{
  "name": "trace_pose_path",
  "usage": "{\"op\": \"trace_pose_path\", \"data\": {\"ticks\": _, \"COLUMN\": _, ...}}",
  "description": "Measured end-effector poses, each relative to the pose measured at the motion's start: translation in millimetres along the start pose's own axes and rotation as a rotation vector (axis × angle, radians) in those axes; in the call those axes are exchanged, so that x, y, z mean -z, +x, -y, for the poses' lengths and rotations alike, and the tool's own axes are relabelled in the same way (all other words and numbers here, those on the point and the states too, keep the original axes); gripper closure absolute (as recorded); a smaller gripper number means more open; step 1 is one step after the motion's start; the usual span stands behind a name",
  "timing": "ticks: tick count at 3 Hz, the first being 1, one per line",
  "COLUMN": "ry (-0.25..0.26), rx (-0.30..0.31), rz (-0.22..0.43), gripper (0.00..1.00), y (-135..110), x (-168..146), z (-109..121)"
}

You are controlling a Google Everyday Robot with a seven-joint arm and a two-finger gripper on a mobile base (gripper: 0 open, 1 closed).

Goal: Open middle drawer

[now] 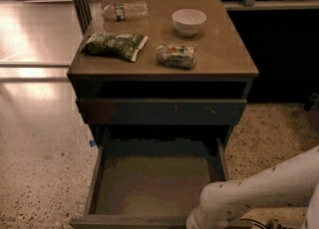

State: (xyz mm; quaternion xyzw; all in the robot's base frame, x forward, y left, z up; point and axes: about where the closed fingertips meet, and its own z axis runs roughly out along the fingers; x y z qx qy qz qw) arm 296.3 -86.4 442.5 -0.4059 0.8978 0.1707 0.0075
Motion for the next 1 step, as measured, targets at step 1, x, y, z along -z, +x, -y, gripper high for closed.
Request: {"op": "trace_pose_path", "data": {"ticks": 1, "ry": 0.0, "rx": 0.0, "rz": 0.0, "gripper": 0.0, "y": 0.0, "x": 0.0, "z": 0.0}}
